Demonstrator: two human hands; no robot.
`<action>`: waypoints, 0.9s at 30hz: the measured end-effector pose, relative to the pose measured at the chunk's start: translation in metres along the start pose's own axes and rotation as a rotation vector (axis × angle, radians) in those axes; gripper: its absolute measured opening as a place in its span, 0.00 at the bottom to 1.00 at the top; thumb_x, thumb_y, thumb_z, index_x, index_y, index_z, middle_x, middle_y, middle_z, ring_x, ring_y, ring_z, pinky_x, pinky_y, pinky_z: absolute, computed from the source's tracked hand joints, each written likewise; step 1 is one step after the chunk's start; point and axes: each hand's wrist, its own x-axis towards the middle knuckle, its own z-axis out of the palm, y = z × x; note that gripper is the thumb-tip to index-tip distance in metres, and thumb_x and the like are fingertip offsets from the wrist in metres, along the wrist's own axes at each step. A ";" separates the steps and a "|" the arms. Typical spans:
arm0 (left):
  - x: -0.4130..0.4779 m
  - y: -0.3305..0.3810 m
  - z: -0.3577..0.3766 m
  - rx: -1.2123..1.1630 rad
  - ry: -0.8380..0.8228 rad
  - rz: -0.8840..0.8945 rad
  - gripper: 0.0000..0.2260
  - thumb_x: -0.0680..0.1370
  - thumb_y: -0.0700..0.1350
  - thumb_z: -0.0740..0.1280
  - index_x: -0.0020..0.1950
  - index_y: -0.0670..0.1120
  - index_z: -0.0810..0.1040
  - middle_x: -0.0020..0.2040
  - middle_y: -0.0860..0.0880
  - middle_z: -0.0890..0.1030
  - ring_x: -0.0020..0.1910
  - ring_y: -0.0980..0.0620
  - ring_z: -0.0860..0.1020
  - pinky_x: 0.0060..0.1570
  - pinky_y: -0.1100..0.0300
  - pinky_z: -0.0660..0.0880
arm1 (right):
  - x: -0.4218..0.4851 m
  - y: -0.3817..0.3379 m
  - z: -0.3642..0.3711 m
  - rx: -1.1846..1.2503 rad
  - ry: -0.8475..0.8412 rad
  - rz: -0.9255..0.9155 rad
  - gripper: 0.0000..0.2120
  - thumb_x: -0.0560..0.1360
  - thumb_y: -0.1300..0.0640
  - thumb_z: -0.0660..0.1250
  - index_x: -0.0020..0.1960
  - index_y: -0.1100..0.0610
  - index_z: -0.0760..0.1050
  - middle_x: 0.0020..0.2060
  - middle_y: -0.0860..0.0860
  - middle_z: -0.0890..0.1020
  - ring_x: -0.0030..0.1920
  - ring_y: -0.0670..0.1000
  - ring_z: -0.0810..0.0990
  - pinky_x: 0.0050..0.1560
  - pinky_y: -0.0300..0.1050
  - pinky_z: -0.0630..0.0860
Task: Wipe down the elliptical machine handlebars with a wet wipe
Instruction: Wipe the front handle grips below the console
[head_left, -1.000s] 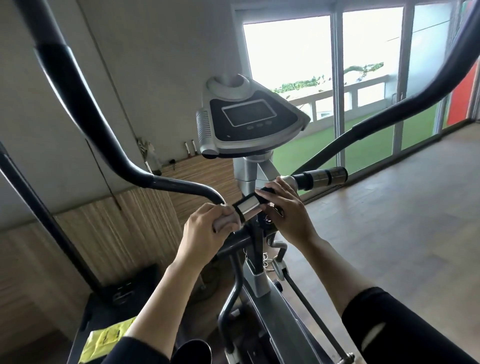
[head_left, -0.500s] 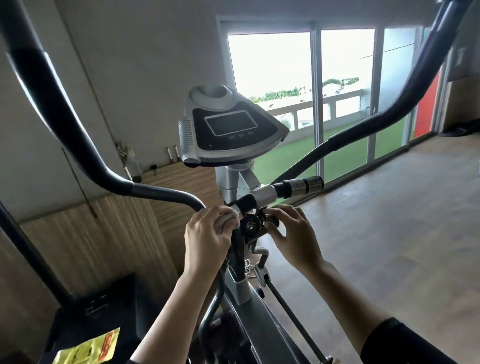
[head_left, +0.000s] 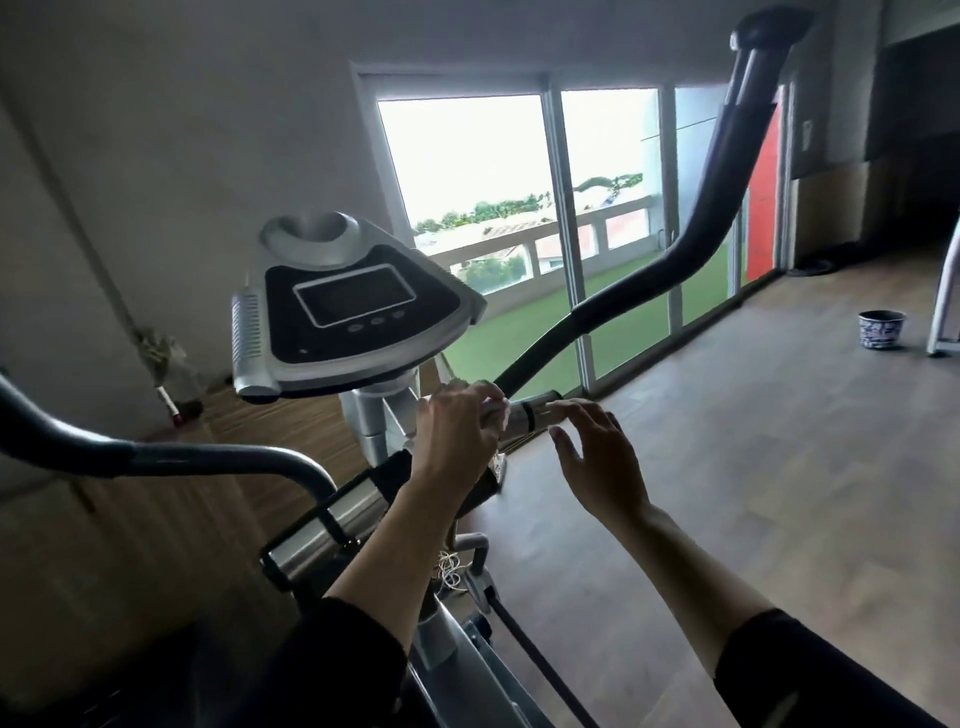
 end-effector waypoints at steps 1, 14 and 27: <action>0.006 -0.001 0.004 0.014 -0.022 0.002 0.07 0.74 0.42 0.72 0.51 0.46 0.83 0.49 0.44 0.84 0.47 0.48 0.80 0.51 0.49 0.79 | 0.006 0.005 0.002 0.001 0.009 0.004 0.14 0.79 0.58 0.64 0.64 0.57 0.74 0.61 0.54 0.78 0.61 0.56 0.75 0.57 0.43 0.70; 0.027 -0.008 0.031 0.001 -0.201 -0.033 0.13 0.68 0.42 0.77 0.52 0.47 0.85 0.47 0.47 0.85 0.45 0.49 0.83 0.51 0.51 0.79 | 0.035 0.044 0.024 0.030 -0.062 -0.100 0.20 0.75 0.56 0.70 0.66 0.55 0.75 0.65 0.55 0.76 0.66 0.56 0.73 0.64 0.50 0.70; 0.031 -0.003 0.029 0.062 -0.246 -0.028 0.07 0.70 0.45 0.76 0.47 0.49 0.84 0.44 0.47 0.85 0.45 0.47 0.82 0.49 0.52 0.79 | 0.036 0.052 0.032 0.032 -0.003 -0.125 0.21 0.73 0.53 0.72 0.65 0.53 0.75 0.64 0.53 0.78 0.65 0.56 0.74 0.62 0.57 0.73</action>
